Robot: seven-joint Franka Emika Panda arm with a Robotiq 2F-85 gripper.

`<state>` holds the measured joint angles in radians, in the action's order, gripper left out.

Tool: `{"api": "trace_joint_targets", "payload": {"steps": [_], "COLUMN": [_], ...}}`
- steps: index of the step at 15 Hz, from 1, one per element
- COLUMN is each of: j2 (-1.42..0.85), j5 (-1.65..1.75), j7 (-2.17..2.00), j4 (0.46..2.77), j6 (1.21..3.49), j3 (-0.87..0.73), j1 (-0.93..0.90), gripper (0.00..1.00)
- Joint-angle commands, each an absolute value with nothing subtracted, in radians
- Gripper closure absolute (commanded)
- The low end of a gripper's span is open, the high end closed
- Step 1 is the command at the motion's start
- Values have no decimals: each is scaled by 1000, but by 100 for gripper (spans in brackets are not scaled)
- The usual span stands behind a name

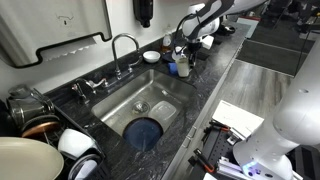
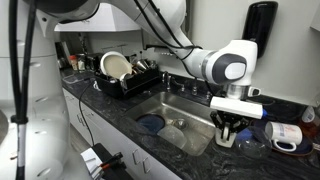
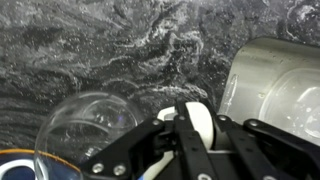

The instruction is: Remove the cup from the sink

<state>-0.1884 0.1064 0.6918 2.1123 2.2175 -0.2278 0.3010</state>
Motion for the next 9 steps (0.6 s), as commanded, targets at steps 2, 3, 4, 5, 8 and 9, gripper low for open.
{"api": "trace_joint_targets", "payload": {"steps": [2, 3, 4, 5, 8, 9], "j2": [-158, -159, -161, -160, -155, -149], "j5": [89, 87, 87, 88, 105, 110], "j7": [674, 673, 670, 669, 668, 671], "j4": [2155, 2158, 2158, 2161, 2164, 2166], "j6": [2207, 2208, 2210, 2212, 2203, 2194], "j3": [-268, -273, -278, -280, -280, -278], "j1": [345, 350, 353, 354, 349, 345], "gripper": [96, 96, 96, 96, 51, 45]}}
